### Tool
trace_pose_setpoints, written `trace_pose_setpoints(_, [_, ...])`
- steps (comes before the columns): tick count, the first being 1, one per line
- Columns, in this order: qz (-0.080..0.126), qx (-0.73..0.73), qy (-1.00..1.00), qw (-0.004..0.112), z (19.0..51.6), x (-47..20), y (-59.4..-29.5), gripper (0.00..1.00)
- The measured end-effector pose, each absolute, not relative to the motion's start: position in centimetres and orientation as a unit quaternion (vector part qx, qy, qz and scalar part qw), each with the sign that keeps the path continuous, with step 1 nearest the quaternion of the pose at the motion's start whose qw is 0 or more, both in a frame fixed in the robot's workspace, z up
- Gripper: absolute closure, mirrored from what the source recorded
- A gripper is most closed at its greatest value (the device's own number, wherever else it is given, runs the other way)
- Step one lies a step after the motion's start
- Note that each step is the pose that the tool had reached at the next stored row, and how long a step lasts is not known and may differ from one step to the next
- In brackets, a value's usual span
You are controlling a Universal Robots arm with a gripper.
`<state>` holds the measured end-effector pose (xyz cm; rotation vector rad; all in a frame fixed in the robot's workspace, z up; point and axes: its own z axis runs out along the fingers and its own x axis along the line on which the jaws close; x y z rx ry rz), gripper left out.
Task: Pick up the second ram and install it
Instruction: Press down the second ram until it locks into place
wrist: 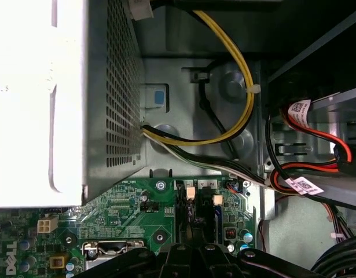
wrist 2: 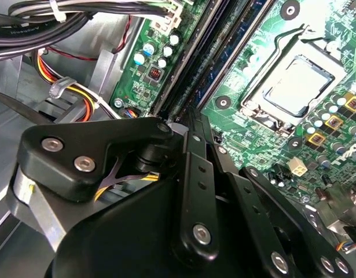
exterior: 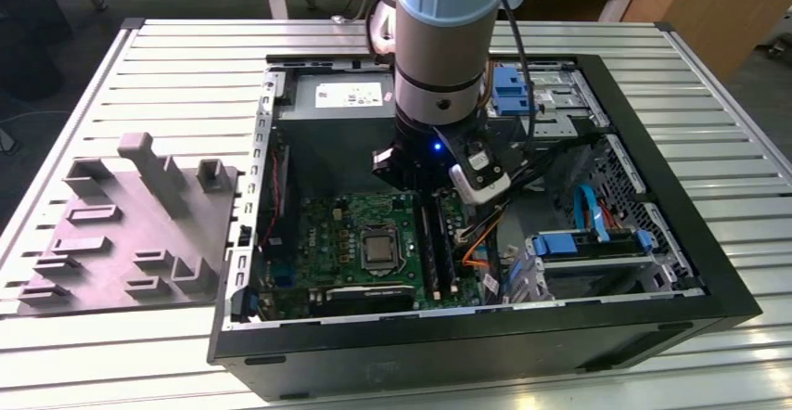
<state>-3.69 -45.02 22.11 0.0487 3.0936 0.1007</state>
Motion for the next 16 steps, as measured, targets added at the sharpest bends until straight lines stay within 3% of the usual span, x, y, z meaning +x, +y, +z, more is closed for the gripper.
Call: trace_pose_setpoints(16, [0.033,0.016,0.999,0.023,21.8,-3.69,-45.02,0.9])
